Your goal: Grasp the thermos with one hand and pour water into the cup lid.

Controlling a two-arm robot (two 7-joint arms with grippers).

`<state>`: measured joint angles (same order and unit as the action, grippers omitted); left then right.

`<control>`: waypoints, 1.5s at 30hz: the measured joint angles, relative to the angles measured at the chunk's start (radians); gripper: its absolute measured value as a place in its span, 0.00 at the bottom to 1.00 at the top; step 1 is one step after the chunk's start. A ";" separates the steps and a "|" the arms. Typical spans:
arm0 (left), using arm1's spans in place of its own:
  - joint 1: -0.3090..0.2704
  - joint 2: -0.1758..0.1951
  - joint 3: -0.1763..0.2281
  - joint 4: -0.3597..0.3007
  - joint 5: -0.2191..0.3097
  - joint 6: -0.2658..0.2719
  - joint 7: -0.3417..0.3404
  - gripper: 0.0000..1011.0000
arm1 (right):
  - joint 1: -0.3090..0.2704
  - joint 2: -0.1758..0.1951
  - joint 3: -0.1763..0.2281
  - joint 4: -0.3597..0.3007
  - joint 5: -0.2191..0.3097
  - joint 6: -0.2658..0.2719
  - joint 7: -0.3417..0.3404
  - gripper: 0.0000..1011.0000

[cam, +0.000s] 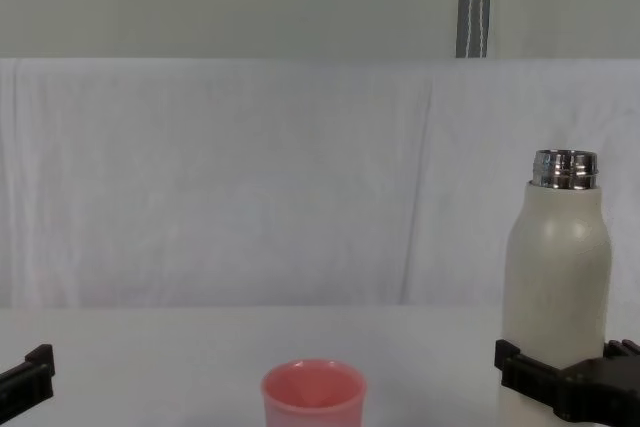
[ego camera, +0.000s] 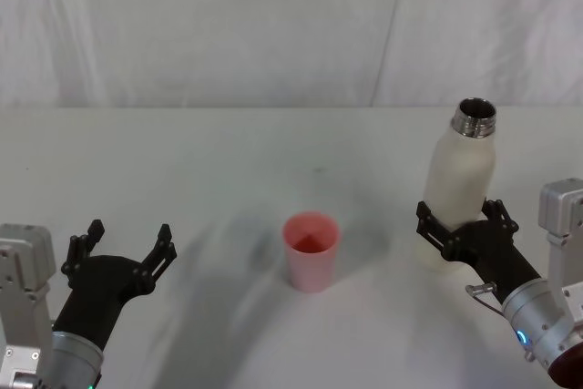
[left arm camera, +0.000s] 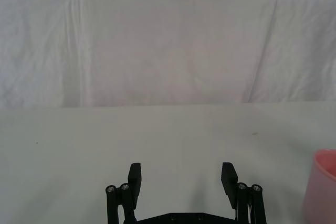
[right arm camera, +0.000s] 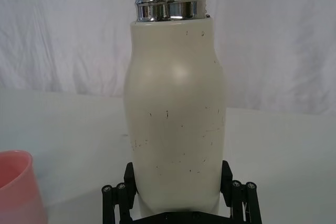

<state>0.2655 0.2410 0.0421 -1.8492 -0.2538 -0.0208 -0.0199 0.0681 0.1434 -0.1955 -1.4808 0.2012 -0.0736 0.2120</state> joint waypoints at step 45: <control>0.000 0.000 0.000 0.000 0.000 0.000 0.000 0.99 | 0.008 0.126 -0.071 -0.133 -0.376 0.058 -0.082 0.94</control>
<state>0.2655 0.2410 0.0422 -1.8492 -0.2539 -0.0208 -0.0199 0.0764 0.2692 -0.2670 -1.6137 -0.1746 -0.0151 0.1299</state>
